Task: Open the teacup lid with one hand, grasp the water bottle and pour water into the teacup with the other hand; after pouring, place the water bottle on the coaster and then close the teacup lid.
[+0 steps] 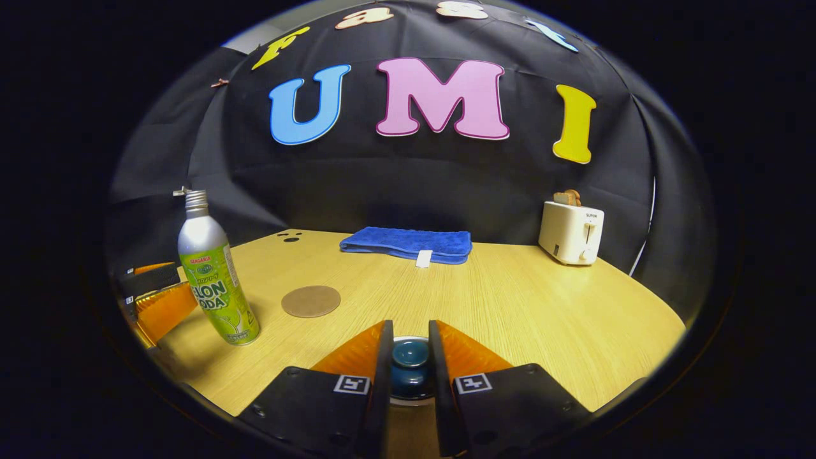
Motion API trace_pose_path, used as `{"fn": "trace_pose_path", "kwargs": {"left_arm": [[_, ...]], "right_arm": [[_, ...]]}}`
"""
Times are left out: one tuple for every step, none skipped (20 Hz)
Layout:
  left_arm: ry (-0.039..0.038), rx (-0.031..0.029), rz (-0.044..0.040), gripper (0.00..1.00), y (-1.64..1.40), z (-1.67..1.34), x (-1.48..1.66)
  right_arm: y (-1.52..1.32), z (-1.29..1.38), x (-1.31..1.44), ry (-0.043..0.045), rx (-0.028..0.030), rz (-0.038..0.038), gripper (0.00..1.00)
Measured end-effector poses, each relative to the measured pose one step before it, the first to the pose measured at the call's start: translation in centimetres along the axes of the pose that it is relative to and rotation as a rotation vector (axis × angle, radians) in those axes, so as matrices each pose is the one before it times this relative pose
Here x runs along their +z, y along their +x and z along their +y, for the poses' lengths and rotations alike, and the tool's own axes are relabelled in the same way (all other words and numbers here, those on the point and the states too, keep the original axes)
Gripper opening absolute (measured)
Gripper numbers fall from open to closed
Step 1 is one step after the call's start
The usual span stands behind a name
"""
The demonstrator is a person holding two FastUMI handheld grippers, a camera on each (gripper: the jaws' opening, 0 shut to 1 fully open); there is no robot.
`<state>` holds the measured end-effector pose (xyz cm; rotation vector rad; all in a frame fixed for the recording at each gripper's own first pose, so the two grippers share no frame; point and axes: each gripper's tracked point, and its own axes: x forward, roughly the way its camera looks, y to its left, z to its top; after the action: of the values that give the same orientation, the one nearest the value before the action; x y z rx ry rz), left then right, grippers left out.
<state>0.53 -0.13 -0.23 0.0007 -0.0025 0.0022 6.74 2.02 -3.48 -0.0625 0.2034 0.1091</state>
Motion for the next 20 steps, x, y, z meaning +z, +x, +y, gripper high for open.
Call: {"fn": "trace_pose_path", "kwargs": {"left_arm": [[0.00001, 0.00002, -0.00040, 0.98, 0.035, -0.002, -0.065], [0.00010, 0.00003, 0.00016, 0.98, -0.019, 0.007, 0.080], [-0.00006, -0.00104, 0.00009, 0.98, -0.025, -0.026, -0.060], [0.00034, -0.00768, -0.00095, 0.98, 0.057, -0.216, 0.086], [0.00044, -0.00936, -0.00034, 0.98, 0.017, -0.169, -0.024], [0.00008, -0.00591, -0.00003, 0.98, 0.000, -0.054, 0.063], [0.00003, -0.00383, -0.00078, 0.98, 0.011, -0.053, -0.087], [-0.00045, -0.00126, 0.00087, 0.98, 0.096, 0.014, 0.092], [0.00067, 0.00051, -0.00115, 0.98, 0.192, -0.001, -0.052], [-0.00178, -0.00086, 0.00209, 0.98, 0.246, 0.006, 0.065], [0.00133, -0.00087, -0.00068, 0.98, 0.207, -0.014, -0.048], [0.00008, 0.00175, -0.00107, 0.98, 0.140, -0.093, 0.014], [-0.00016, 0.00113, 0.00011, 0.98, 0.291, 0.092, -0.055], [-0.00048, -0.00576, -0.00069, 0.98, 0.257, -0.095, 0.029], [0.00038, -0.00225, -0.00009, 0.98, 0.328, 0.022, 0.015], [0.00064, 0.00273, 0.00020, 0.98, 0.379, 0.106, 0.060], [-0.00055, 0.00412, 0.00045, 0.98, 0.462, 0.136, -0.038], [-0.00065, 0.00625, 0.00113, 0.98, 0.536, 0.244, 0.039], [-0.00005, 0.00591, 0.00133, 0.98, 0.554, 0.201, -0.115], [0.00043, 0.00058, -0.00161, 0.98, 0.423, 0.027, 0.071]], "right_arm": [[-0.243, 0.052, 0.093, -0.00738, 0.00632, -0.00620, 0.31], [0.026, 0.112, 0.212, -0.00669, 0.00882, -0.00649, 0.26], [-0.178, -0.052, 0.202, -0.00440, -0.00047, -0.01425, 0.30], [-0.202, -0.045, 0.294, -0.00426, -0.00411, -0.02079, 0.31], [-0.302, -0.155, 0.467, -0.00226, -0.00932, -0.02731, 0.31], [-0.294, -0.114, 0.421, -0.00142, -0.00751, -0.02574, 0.31], [-0.278, -0.139, 0.295, 0.00035, -0.00778, -0.02432, 0.30], [-0.216, -0.039, 0.253, 0.00279, -0.00709, -0.02199, 0.30], [-0.249, -0.074, 0.354, 0.00758, -0.00599, -0.02283, 0.31], [-0.171, -0.271, 0.259, 0.01292, -0.01024, -0.02039, 0.30], [-0.181, -0.397, 0.130, 0.01818, -0.00980, -0.01443, 0.30], [-0.201, -0.401, 0.059, 0.02346, -0.00850, -0.01152, 0.30], [-0.070, -0.419, 0.047, 0.02910, -0.00518, -0.00455, 0.31], [-0.013, -0.355, 0.074, -0.01601, -0.01340, -0.00042, 0.31], [-0.109, -0.368, 0.300, 0.01122, -0.00323, -0.00639, 0.31], [0.045, -0.155, -0.400, -0.00466, -0.00463, 0.00490, 0.31], [-0.028, -0.242, 0.066, -0.00151, -0.00608, -0.00190, 0.30], [-0.126, -0.231, 0.127, 0.00258, -0.00577, -0.00046, 0.30], [-0.020, -0.227, -0.040, -0.00251, -0.00325, 0.00137, 0.31], [0.028, -0.195, 0.032, 0.00141, -0.00312, -0.00125, 0.30]]}}
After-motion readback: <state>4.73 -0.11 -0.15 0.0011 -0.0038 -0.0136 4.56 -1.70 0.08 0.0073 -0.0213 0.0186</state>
